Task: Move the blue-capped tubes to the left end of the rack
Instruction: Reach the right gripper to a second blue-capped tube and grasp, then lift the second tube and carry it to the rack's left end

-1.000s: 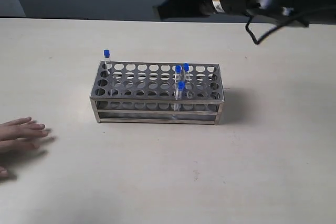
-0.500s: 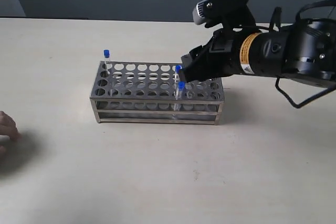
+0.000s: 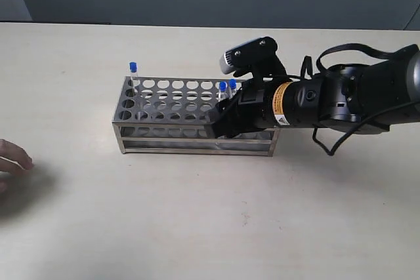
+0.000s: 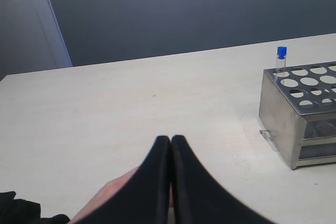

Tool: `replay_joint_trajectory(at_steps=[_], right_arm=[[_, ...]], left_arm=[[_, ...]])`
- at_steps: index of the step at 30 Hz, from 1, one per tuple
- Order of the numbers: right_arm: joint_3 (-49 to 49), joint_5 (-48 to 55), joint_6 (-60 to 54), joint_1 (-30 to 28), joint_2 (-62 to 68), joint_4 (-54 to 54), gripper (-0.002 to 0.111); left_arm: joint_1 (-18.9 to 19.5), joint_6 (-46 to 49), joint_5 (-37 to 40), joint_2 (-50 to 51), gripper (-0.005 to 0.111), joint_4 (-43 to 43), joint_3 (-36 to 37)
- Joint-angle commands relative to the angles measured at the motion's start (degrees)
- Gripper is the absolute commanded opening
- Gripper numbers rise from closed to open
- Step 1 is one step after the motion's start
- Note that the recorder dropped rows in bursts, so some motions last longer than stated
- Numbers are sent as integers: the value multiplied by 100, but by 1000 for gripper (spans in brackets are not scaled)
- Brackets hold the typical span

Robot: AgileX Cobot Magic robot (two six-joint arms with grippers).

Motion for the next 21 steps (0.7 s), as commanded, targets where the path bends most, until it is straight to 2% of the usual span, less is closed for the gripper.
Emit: replay_joint_trajectory(at_steps=[1,4,8,14,21], right_arm=[[5,-158,1,-27,163,200,53],[5,-158,1,-27,175,197,36],[5,-207,1,-27,175,213,1],[5,-221,1,-17,-40,155,0],[-5,-82,-18,-17,-1045,-17,0]], left_arm=[[-25,-4,-37,20,1,-30,-30],[-25,-4,-37,20,1,-30,-30],[-25,-4,-37,20,1,-30,-30],[-25,-4,-37,20,1,-30,-30],[-25,-4,-37,20,1,-30,-30]])
